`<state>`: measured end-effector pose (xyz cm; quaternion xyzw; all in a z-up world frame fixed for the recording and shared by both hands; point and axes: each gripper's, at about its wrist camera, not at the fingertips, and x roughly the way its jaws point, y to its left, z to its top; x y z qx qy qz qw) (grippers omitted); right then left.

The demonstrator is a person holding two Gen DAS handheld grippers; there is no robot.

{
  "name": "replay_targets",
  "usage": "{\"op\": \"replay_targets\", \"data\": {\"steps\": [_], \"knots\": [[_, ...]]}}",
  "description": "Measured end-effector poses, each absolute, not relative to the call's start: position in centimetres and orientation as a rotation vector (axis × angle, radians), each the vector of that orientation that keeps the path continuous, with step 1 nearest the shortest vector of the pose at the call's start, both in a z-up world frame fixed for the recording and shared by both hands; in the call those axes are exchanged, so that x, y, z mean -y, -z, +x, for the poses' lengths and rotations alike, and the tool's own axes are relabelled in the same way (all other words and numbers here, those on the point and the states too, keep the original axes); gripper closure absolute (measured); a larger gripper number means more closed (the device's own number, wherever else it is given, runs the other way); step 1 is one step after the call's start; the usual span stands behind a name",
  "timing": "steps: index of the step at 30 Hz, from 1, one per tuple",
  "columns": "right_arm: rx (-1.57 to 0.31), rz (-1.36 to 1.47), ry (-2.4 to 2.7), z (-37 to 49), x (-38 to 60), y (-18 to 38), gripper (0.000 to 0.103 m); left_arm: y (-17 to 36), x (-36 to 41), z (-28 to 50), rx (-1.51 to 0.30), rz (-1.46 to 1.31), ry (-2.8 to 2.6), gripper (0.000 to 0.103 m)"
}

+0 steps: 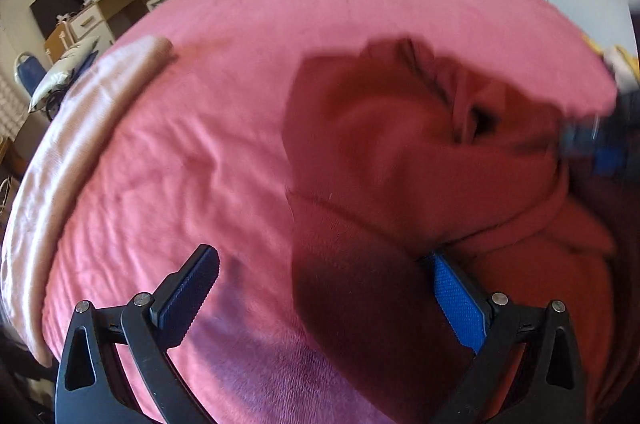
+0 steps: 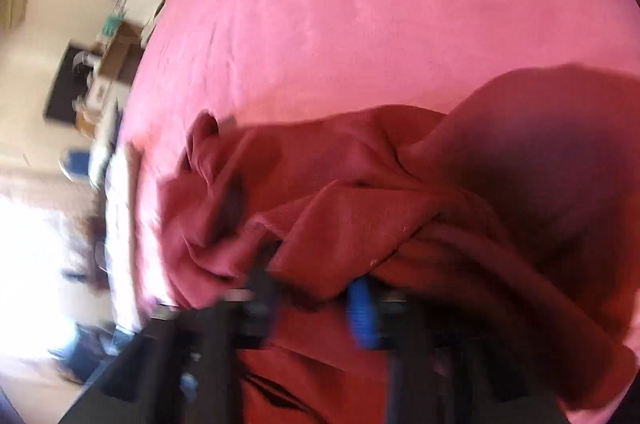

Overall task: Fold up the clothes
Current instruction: 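Grasp the dark red garment again with the right tool and lift it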

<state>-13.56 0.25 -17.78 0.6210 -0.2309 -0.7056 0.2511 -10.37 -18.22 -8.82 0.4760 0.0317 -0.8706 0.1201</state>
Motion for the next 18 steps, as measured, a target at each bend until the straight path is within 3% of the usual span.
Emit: {"op": "replay_targets", "data": {"steps": [4,8,10,11,14,18], "knots": [[0.769,1.532,1.933,-18.8,-1.2,14.3,0.097,10.4,19.5,-8.6,-0.238,1.372,2.558,0.0],[0.811,1.405,2.093,-23.8,-2.3,11.3,0.096,10.3,19.5,-7.4,-0.203,1.346,2.581,0.0],[0.796,1.378,2.164,-25.7,-2.9,10.7,0.088,10.1,19.7,-7.3,-0.213,1.362,2.579,0.0],[0.797,1.366,2.176,-25.9,-3.6,10.6,0.077,9.9,19.9,-7.5,-0.229,1.375,2.573,0.0],[0.742,1.339,2.216,-24.2,-5.8,9.9,0.072,9.0,20.5,-8.0,-0.262,1.383,2.556,0.0],[0.501,1.369,2.188,-18.1,-6.7,10.6,0.067,7.4,20.3,-9.8,-0.25,1.342,2.579,0.0]]}}
